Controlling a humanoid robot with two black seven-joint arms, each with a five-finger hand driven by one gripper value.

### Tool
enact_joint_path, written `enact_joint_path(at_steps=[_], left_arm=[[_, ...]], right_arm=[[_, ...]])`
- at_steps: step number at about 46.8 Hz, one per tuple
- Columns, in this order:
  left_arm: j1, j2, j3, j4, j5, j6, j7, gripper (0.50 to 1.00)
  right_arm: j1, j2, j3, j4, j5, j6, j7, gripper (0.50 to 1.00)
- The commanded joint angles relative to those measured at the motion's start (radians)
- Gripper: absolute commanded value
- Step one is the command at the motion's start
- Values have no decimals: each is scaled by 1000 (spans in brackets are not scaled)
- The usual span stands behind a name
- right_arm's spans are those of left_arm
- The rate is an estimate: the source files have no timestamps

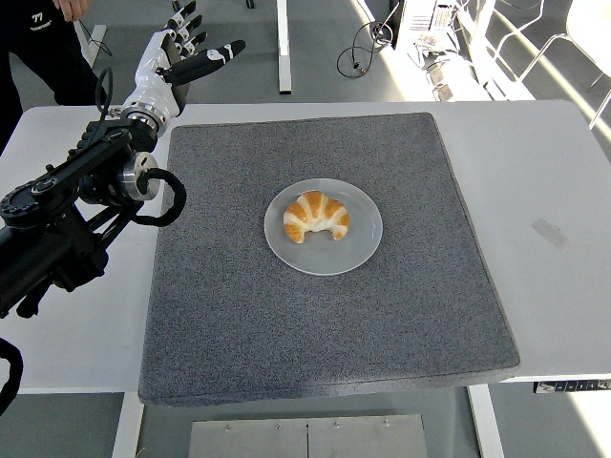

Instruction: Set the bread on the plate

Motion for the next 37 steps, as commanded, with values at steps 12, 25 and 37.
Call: enact_joint_path(at_steps=[12, 25, 37], left_arm=[[72, -17, -154, 46, -45, -91, -36, 961], [65, -26, -186, 194, -169, -228, -82, 961], [59, -64, -200, 270, -214, -306, -124, 961]], right_arm=[[0, 0, 0, 0, 0, -1, 0, 1000], [0, 0, 0, 0, 0, -1, 2, 1000], [0, 0, 0, 0, 0, -1, 0, 1000]])
